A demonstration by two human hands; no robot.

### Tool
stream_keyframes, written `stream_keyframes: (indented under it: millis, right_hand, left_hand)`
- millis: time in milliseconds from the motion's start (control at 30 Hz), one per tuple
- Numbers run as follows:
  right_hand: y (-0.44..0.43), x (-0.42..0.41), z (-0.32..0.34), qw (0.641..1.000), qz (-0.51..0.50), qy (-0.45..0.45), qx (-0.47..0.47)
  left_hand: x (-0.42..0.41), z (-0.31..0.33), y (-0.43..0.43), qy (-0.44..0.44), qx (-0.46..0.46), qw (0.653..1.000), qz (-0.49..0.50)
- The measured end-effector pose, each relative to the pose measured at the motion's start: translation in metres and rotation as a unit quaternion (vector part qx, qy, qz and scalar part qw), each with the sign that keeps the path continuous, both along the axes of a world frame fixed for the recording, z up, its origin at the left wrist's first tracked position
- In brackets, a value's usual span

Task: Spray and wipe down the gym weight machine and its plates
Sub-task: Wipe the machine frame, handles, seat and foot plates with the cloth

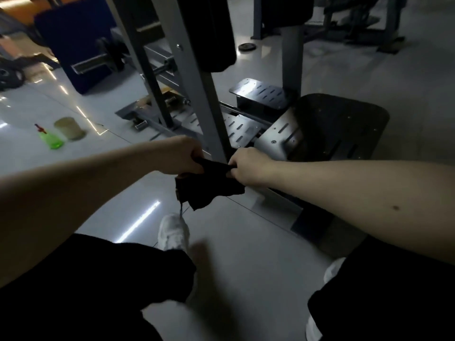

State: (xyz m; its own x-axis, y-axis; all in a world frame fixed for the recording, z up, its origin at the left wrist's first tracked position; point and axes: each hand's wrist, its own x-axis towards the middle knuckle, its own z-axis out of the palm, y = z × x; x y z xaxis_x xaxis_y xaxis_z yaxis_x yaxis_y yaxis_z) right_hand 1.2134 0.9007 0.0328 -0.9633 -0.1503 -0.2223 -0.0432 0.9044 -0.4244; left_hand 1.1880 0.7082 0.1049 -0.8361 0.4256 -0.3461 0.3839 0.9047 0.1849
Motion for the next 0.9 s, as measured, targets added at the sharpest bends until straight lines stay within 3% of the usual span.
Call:
stream_keyframes:
  millis: [67,100,167,300,367,500,733,900]
  right_hand:
    - [-0.015,0.002,-0.003,0.99,-0.061,-0.05,-0.119]
    - [-0.024,0.004,-0.004,0.967,-0.109,-0.082,-0.213]
    - [-0.04,0.004,-0.005,0.895,-0.205,-0.105,-0.382]
    - [-0.071,-0.018,-0.005,0.771,-0.273,-0.124,-0.562]
    - [-0.083,-0.033,-0.006,0.745,-0.304,-0.115,-0.583]
    - [-0.096,-0.062,-0.014,0.745,-0.371,-0.015,-0.555]
    - [-0.113,-0.101,-0.011,0.692,-0.385,0.053,-0.608]
    - [-0.12,-0.127,-0.018,0.72,-0.403,0.094,-0.557]
  left_hand:
    - [-0.002,-0.003,-0.013,0.011,0.033,0.999,0.016]
    - [-0.002,-0.008,-0.02,0.016,0.059,0.998,0.028]
    - [-0.008,-0.025,-0.033,0.023,0.129,0.989,0.062]
    - [-0.026,-0.043,-0.049,-0.011,0.242,0.968,0.066]
    - [-0.039,-0.046,-0.052,0.001,0.255,0.965,0.067]
    - [-0.069,-0.048,-0.057,0.039,0.284,0.954,0.087]
    - [-0.111,-0.039,-0.062,0.028,0.352,0.93,0.103]
    - [-0.148,-0.039,-0.067,0.009,0.314,0.946,0.086]
